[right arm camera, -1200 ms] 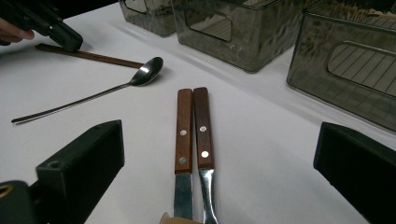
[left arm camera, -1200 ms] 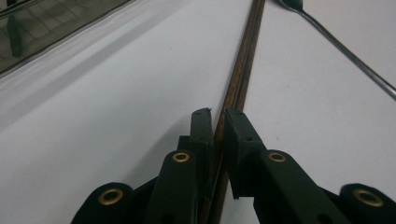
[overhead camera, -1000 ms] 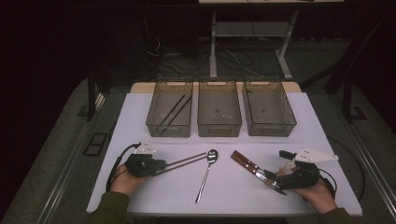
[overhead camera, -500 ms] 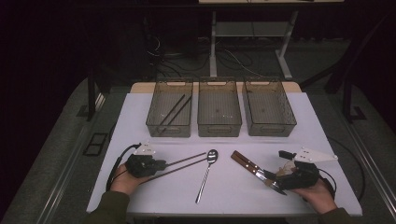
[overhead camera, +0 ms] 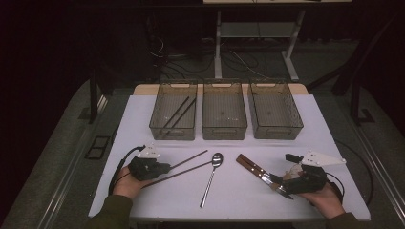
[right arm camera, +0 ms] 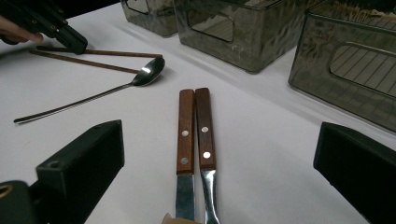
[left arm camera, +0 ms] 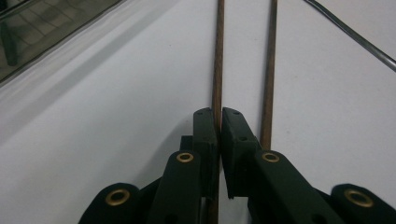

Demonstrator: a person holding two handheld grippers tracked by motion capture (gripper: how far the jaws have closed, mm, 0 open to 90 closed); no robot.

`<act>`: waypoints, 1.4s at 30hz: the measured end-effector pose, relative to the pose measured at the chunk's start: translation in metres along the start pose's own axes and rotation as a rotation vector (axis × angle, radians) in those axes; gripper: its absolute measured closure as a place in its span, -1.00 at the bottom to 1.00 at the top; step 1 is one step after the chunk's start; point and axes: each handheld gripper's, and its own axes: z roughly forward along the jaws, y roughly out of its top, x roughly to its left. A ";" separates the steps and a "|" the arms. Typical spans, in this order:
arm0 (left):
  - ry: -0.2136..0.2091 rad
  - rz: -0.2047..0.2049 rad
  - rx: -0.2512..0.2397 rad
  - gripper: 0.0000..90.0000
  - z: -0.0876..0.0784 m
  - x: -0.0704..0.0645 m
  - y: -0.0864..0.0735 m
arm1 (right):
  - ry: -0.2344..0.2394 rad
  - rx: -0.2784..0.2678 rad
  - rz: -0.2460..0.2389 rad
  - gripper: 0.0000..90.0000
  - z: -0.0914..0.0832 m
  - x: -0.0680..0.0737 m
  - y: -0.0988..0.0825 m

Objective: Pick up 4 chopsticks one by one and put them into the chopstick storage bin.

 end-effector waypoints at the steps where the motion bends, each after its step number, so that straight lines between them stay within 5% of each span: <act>1: 0.000 -0.002 0.000 0.89 0.000 0.001 0.000 | 0.000 0.000 0.000 -0.96 0.000 0.000 0.000; 7: 0.018 0.022 0.013 0.89 -0.001 0.000 0.003 | 0.000 -0.001 0.000 -0.96 0.000 0.000 0.000; 21: 0.041 0.003 0.009 0.89 -0.009 -0.002 0.009 | 0.000 0.000 0.001 -0.96 0.000 0.000 0.000; 42: -0.012 -0.051 -0.049 0.89 -0.023 -0.017 0.023 | 0.000 0.001 0.005 -0.96 0.001 0.000 0.000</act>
